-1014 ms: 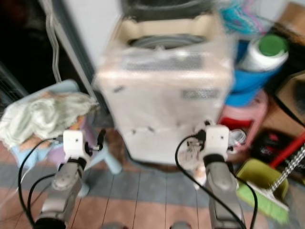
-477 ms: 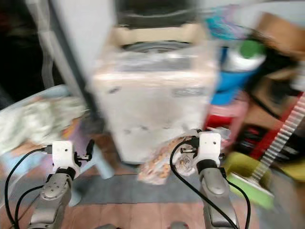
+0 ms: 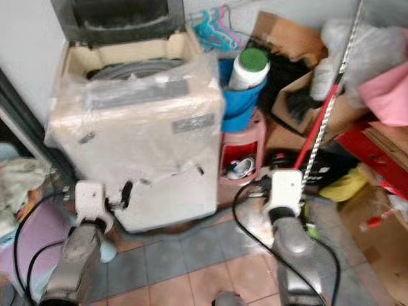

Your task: Clothes washing

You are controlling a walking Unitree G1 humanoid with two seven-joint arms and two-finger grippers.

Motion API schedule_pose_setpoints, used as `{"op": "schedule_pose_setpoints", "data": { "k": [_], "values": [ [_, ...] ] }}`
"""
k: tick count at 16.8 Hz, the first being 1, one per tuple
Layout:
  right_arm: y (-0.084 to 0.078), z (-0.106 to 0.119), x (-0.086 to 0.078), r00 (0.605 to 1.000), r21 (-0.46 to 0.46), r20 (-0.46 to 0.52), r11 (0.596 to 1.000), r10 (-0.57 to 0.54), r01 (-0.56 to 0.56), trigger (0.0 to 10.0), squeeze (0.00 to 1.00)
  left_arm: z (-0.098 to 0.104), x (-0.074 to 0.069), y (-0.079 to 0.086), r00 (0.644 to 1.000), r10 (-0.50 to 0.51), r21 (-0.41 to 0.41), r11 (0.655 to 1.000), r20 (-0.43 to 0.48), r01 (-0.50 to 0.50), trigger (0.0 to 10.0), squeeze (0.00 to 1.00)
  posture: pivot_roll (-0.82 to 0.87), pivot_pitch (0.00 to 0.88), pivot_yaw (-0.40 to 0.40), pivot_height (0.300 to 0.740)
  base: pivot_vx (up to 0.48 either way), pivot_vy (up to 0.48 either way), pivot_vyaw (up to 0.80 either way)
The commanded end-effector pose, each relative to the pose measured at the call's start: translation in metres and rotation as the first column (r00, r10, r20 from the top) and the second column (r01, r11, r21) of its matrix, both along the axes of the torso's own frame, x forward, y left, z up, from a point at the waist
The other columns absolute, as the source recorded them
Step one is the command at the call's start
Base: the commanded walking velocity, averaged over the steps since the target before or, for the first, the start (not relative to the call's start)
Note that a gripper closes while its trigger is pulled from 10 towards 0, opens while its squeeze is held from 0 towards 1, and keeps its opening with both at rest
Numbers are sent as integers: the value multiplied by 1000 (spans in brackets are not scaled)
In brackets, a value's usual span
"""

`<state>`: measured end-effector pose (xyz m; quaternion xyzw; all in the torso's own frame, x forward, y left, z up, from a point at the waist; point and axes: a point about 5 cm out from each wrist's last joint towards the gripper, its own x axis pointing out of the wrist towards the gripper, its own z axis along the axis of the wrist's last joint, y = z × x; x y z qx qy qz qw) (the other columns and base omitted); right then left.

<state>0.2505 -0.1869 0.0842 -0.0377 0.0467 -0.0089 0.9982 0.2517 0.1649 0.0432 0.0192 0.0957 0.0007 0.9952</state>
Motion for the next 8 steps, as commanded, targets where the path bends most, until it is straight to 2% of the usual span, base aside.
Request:
{"op": "schedule_pose_setpoints", "data": {
  "k": [1, 4, 8],
  "values": [
    [9, 3, 3, 999, 21, 13, 999, 33, -33, 10000, 0, -1, -4, 11, 999, 37, 18, 999, -5, -37, 10000, 0, -83, 0, 71, 740, 251, 0, 0],
    [8, 0, 1, 999, 16, -2, 999, 34, -34, 10000, 0, -5, -10, 13, 998, 57, 35, 998, -32, -56, 10000, 0, -81, 0, 71, 740, 0, 0, 0],
    [3, -9, -9, 1000, 10, -29, 1000, 3, -3, 10000, 0, -11, -22, 24, 995, 80, 49, 996, -58, -77, 10000, 0, -68, 0, 78, 740, 0, 0, 0]
  ]
}}
